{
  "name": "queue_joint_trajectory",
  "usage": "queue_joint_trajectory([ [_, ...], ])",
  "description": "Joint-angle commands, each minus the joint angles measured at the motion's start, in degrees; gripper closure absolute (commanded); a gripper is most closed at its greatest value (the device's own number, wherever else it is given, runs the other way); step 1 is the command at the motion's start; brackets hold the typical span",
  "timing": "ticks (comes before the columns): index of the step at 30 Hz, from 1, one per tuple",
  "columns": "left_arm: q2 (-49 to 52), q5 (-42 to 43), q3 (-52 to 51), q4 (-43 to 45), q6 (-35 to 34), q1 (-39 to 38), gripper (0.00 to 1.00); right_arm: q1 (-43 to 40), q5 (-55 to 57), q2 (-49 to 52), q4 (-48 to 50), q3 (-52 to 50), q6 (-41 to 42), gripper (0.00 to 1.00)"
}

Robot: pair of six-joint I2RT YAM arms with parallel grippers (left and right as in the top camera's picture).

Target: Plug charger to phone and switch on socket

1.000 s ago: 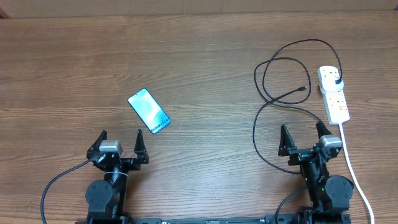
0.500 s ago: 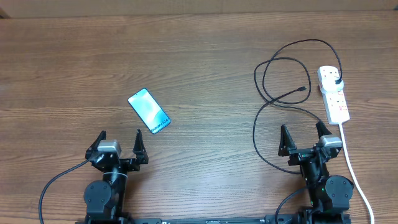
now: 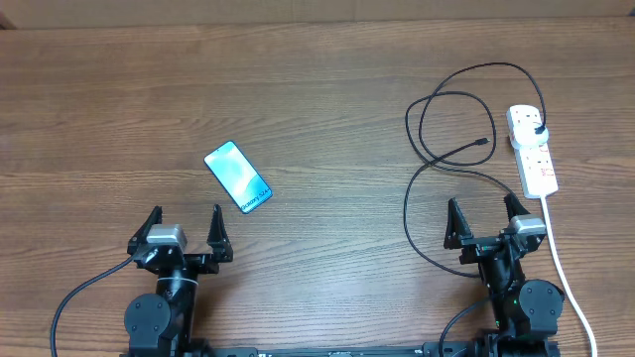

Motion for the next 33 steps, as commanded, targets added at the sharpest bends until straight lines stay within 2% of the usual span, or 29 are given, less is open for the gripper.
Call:
queue_joint_trajectory([
  [1,0.02,0.24,2.12,0.22,-0.61,0.68,0.00,0.07,0.50,-0.68,0.22,-0.61,-0.22,0.00],
  [9,6.80,0.24,5.07,0.28,-0.61,0.68,0.00,0.07,0.50,-0.68,0.22,-0.61,-0.22,0.00],
  [17,16.55,0.37,12.76,0.22,-0.61,0.66,0.00,0.07,0.50,-0.68,0.22,-0.61,-0.20,0.00],
  [20,20.87,2.89,16.37,-0.22,-0.59,0.61,0.00,0.07,0.50,-0.68,0.22,-0.61,-0.22,0.00],
  [33,38.42,7.82,32.44,-10.45,-0.70,0.52,0.00,0.07,0.50,-0.68,0.22,-0.61,-0.22,0.00],
])
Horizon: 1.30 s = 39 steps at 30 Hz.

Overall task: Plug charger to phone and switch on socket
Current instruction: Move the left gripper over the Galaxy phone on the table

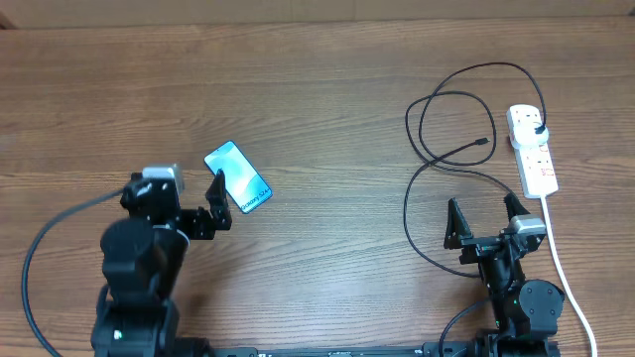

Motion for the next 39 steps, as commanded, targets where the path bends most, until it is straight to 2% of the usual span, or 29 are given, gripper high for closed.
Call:
queue_joint_trajectory([
  [1,4.55,2.51,6.23,-2.51,-0.52,0.50,0.00,0.04,0.48,-0.68,0.22,-0.61,-0.22,0.00],
  [11,17.16,4.85,18.78,-14.03,-0.63,-1.66,0.00,0.04,0.48,-0.68,0.22,-0.61,-0.20,0.00],
  [19,21.73,5.29,20.20,-14.05,-0.42,-6.97,0.00,0.04,0.48,-0.68,0.22,-0.61,-0.20,0.00],
  [24,24.63,11.52,20.20,-16.55,-0.66,-6.97,0.00,0.04,0.48,-0.68,0.22,-0.61,-0.22,0.00],
  [32,31.12,18.45,20.20,-14.88,-2.75,-6.99,0.00,0.04,0.48,-0.68,0.22,-0.61,-0.20,0.00],
  [36,34.25,16.57,20.22,-15.19,-8.55,-7.02,0.00,0.04,0.48,-0.68,0.22,-0.61,-0.22,0.00],
  [39,35.04,7.23,22.71,-18.73,-12.35,-7.72,0.00,0.04,0.48,-0.68,0.22,-0.61,-0.20,0.00],
])
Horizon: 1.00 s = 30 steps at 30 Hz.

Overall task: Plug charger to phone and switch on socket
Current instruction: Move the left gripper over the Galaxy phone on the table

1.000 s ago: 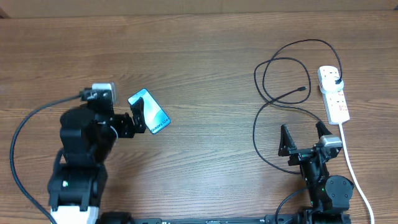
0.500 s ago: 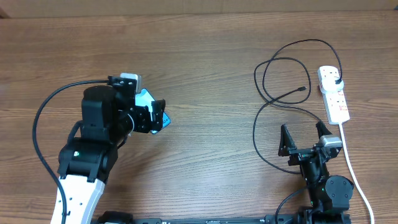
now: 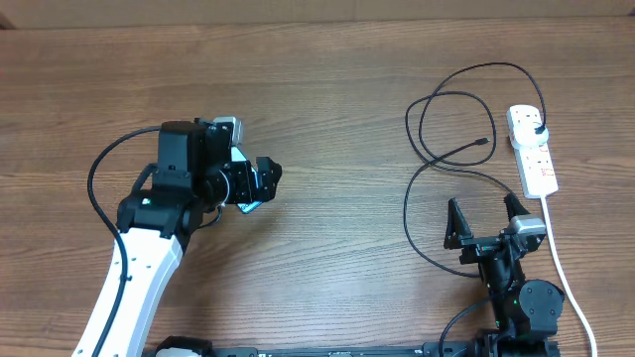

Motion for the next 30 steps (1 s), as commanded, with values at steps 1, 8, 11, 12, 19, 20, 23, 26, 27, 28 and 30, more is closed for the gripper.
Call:
queue_joint_trajectory([
  [1,0.61,-9.53,5.14,-3.10,-4.72,-1.38,0.00,0.04,0.50,-0.68,0.20,-0.61,-0.24,0.00],
  [8,6.58,-20.17,18.88,-13.38,-7.78,-6.95,0.00,0.04,0.50,-0.68,0.20,-0.61,-0.24,0.00],
  [11,12.35,-24.06,25.18,-16.87,-9.44,-10.12,0.00,0.04,0.50,-0.68,0.20,-0.61,-0.24,0.00],
  [12,13.55,-24.41,26.16,-17.35,-9.81,-10.58,0.00,0.04,0.50,-0.68,0.20,-0.61,-0.22,0.00],
  [19,18.34,-24.26,27.41,-18.97,-14.97,-12.24,0.00,0.04,0.50,-0.68,0.20,-0.61,-0.22,0.00],
  [20,18.49,-24.30,27.41,-19.17,-15.41,-12.48,0.00,0.04,0.50,-0.68,0.20,-0.61,-0.24,0.00],
  [23,18.78,-24.85,27.41,-19.82,-17.31,-13.35,0.00,0.04,0.50,-0.68,0.20,-0.61,-0.22,0.00],
  [26,19.23,-26.01,27.41,-20.46,-18.97,-13.64,0.00,0.04,0.50,-0.68,0.20,-0.61,-0.24,0.00],
  [27,19.43,-26.01,27.41,-20.44,-19.19,-13.64,0.00,0.04,0.50,-0.68,0.20,-0.61,-0.24,0.00],
  [28,19.78,-25.99,27.41,-20.44,-19.19,-13.66,0.00,0.04,0.50,-0.68,0.20,-0.61,-0.24,0.00],
  [30,20.31,-26.01,27.41,-20.50,-19.19,-13.66,0.00,0.04,0.50,-0.68,0.20,-0.61,-0.22,0.00],
])
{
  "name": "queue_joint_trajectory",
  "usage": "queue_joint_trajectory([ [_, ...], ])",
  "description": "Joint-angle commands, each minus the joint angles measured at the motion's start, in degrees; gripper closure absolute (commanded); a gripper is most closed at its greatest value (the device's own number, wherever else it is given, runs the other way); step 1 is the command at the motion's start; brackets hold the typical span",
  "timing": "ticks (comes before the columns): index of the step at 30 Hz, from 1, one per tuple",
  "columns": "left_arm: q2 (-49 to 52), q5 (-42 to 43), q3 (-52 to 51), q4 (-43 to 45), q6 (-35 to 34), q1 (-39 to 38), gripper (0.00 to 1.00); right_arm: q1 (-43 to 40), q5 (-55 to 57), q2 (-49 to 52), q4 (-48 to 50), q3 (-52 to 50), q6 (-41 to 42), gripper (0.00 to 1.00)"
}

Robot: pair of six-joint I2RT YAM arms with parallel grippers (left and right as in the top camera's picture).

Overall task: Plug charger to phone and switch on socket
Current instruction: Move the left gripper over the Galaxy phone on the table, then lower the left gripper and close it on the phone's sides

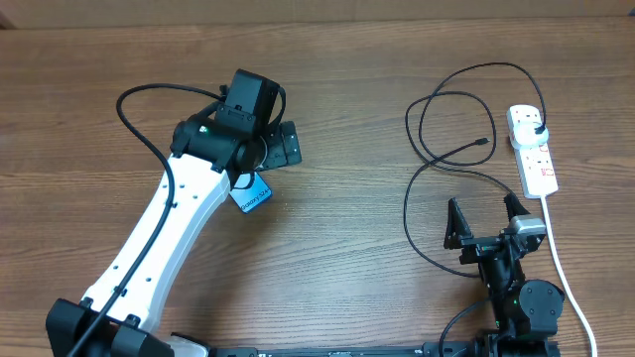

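Note:
The blue-screened phone (254, 192) lies left of centre on the table, with only its near end showing under my left arm. My left gripper (288, 145) hovers just right of and beyond the phone; it looks open and holds nothing. A white power strip (536, 159) lies at the right with a black plug (537, 129) in its far socket. The black charger cable (427, 119) loops left of it, and its free connector (483, 142) rests on the wood. My right gripper (485, 220) stands open near the front edge, below the cable loops.
The strip's white cord (566, 278) runs along the right side toward the front edge, close beside my right arm. The left arm's white link (159, 248) crosses the left half of the wooden table (347, 79) diagonally, with its black cable arching above it.
My left arm has reached farther out and to the right. Its gripper, over the phone before, is now just past the phone's right side. The phone's near end shows again. The right arm has not moved.
Both grippers first rested open at the front edge, with the phone lying uncovered. Then my left gripper stood at the phone's near-left side, then directly over it hiding most of it, and now beyond and right of it. Phone, cable and strip have stayed in place.

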Motion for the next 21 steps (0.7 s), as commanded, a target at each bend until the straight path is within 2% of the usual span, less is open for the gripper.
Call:
queue_joint_trajectory([
  [1,1.99,-1.38,1.49,0.04,-1.70,-0.44,0.00,0.07,0.50,-0.68,0.20,-0.61,-0.22,0.00],
  [7,3.87,-2.54,1.49,-0.04,-2.38,-0.44,0.00,0.07,0.50,-0.68,0.20,-0.61,-0.20,0.00],
  [10,5.09,-2.95,1.49,-1.84,-8.37,-0.42,0.00,0.07,0.50,-0.68,0.20,-0.61,-0.22,0.00],
  [14,5.77,-4.92,1.49,-2.29,-9.40,0.52,0.00,0.07,0.50,-0.68,0.20,-0.61,-0.22,0.00],
  [21,5.70,-2.89,1.38,-5.53,-10.56,8.22,0.00,0.07,0.50,-0.68,0.20,-0.61,-0.22,0.00],
])
